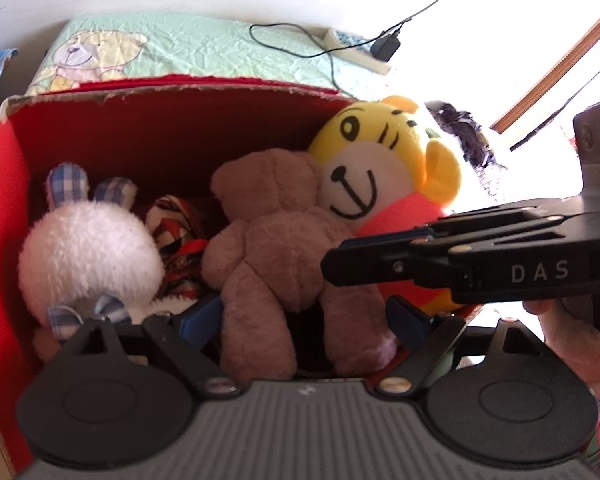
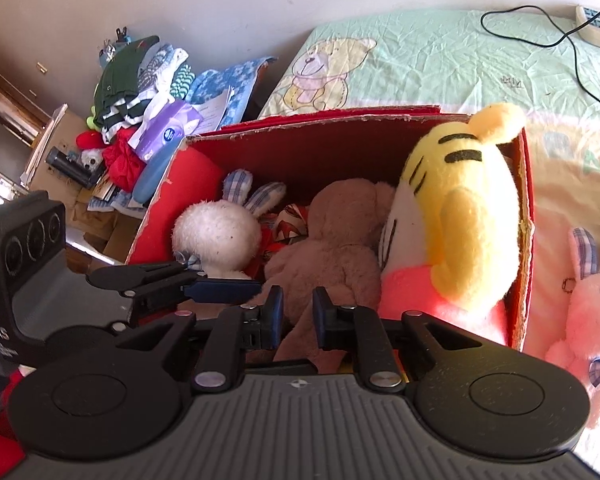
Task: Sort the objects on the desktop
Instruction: 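Withdraw both grippers from the box toward the green plush on the bed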
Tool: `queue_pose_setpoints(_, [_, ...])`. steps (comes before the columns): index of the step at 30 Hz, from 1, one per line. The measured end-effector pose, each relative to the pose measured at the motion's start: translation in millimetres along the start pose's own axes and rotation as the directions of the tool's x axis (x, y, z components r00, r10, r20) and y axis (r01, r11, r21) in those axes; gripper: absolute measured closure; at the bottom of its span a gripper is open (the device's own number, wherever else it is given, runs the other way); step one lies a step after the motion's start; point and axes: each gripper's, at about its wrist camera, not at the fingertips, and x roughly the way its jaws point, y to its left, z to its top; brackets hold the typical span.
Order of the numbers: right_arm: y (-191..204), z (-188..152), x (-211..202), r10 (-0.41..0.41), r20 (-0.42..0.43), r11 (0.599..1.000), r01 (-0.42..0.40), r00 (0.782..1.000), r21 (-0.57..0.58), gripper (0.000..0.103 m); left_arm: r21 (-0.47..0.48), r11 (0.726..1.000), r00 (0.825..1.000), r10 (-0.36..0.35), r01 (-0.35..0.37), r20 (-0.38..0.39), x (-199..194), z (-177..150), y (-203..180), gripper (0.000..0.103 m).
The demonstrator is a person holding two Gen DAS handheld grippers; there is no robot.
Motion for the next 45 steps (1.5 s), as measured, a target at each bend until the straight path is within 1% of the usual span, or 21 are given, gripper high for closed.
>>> queue_pose_setpoints(7, [-2.4, -8.0, -2.7, -0.011, 0.059, 1.000, 0.010, 0.998, 0.026, 0.088, 0.051, 0.996, 0.997, 0.078, -0.079, 0.023, -9.7, -2.9, -16.8, 0.015])
queue_pose_setpoints(12, [0.4, -13.2, -3.0, -0.027, 0.099, 0.999, 0.025, 0.995, 0.025, 0.088, 0.056, 0.988, 0.989, 0.144, -0.145, 0.022, -11.5, -4.4, -20.3, 0.015])
queue_pose_setpoints(14, [0.7, -14.6, -3.0, -0.032, 0.114, 0.999, 0.029, 0.993, 0.026, 0.088, 0.049, 0.987, 0.988, 0.151, -0.152, 0.018, -12.6, -5.4, -21.1, 0.015])
queue_pose_setpoints(19, [1.5, -21.2, -1.9, -0.048, 0.162, 0.998, 0.041, 0.986, 0.048, 0.088, 0.047, 0.978, 0.979, 0.202, -0.204, 0.032, -16.5, -9.6, -24.8, 0.015])
queue_pose_setpoints(23, [7.6, -24.6, -0.2, -0.077, 0.189, 0.997, 0.072, 0.979, 0.034, 0.088, 0.030, 0.976, 0.977, 0.213, -0.214, 0.029, -16.5, -13.6, -24.8, 0.015])
queue_pose_setpoints(29, [6.9, -28.7, -0.7, -0.079, 0.211, 0.997, 0.072, 0.974, 0.039, 0.087, -0.002, 0.972, 0.971, 0.237, -0.237, 0.038, -17.3, -18.5, -24.4, 0.015])
queue_pose_setpoints(32, [9.3, -30.8, -0.9, -0.090, 0.219, 0.996, 0.084, 0.971, 0.037, 0.087, -0.018, 0.967, 0.966, 0.255, -0.255, 0.044, -15.8, -20.6, -24.1, 0.015])
queue_pose_setpoints(36, [11.4, -33.1, -1.0, -0.103, 0.230, 0.995, 0.099, 0.968, 0.030, 0.087, -0.048, 0.964, 0.963, 0.264, -0.261, 0.060, -14.2, -24.1, -23.7, 0.015])
queue_pose_setpoints(42, [12.4, -34.6, -0.1, -0.114, 0.236, 0.993, 0.110, 0.965, 0.032, 0.087, -0.040, 0.961, 0.959, 0.277, -0.275, 0.065, -11.3, -24.5, -26.4, 0.015])
queue_pose_setpoints(45, [14.7, -36.8, 0.5, -0.120, 0.245, 0.993, 0.120, 0.962, 0.016, 0.087, -0.045, 0.962, 0.960, 0.272, -0.270, 0.060, -9.1, -24.1, -25.7, 0.014])
